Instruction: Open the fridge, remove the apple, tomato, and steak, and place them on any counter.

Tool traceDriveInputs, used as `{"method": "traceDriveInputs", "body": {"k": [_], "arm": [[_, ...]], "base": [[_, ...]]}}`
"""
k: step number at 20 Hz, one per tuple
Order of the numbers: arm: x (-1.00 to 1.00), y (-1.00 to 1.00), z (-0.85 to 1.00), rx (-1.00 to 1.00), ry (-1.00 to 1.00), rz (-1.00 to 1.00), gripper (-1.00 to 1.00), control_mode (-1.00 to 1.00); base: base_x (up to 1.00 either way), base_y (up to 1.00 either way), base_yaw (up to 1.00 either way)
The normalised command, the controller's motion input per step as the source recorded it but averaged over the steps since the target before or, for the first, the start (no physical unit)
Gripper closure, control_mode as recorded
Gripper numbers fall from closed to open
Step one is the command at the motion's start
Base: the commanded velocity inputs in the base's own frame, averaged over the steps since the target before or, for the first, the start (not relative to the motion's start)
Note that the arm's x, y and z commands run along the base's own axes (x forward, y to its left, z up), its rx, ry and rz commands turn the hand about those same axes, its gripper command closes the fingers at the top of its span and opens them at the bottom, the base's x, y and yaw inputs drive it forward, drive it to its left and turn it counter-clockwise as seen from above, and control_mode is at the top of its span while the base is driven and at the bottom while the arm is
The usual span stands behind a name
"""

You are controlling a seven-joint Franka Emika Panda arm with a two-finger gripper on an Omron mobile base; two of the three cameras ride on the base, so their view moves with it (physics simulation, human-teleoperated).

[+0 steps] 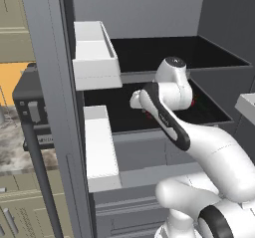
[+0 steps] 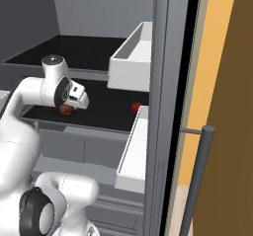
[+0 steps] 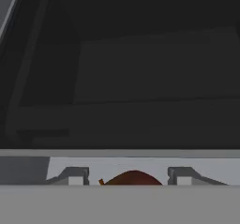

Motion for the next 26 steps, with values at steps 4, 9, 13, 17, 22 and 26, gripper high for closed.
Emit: {"method": "traceDriveInputs", "body": {"k": [4, 9, 13, 17, 22, 26], "arm": [[-0.75, -0.16, 0.67, 0.00, 0.02, 0.00, 1.00, -1.00], [-1.00, -0.29, 0.05, -0.03, -0.18, 0.00, 1.00, -1.00], [-1.00, -0.38, 0.14, 0.00, -0.16, 0.00, 1.00, -1.00], [-0.79, -0.34, 0.47, 0.00, -0.06, 0.00, 1.00, -1.00], [-0.63, -0.28, 0.33, 0.00, -0.05, -0.01, 1.00, -1.00], [-0.24, -0.08, 0.16, 0.00, 0.00, 0.00, 1.00, -1.00]], "base": [[0.00, 0.00, 0.00], [0.00, 0.00, 0.00], [0.00, 0.00, 0.00], [0.00, 0.00, 0.00], [0.00, 0.00, 0.00], [0.00, 0.00, 0.00]]}}
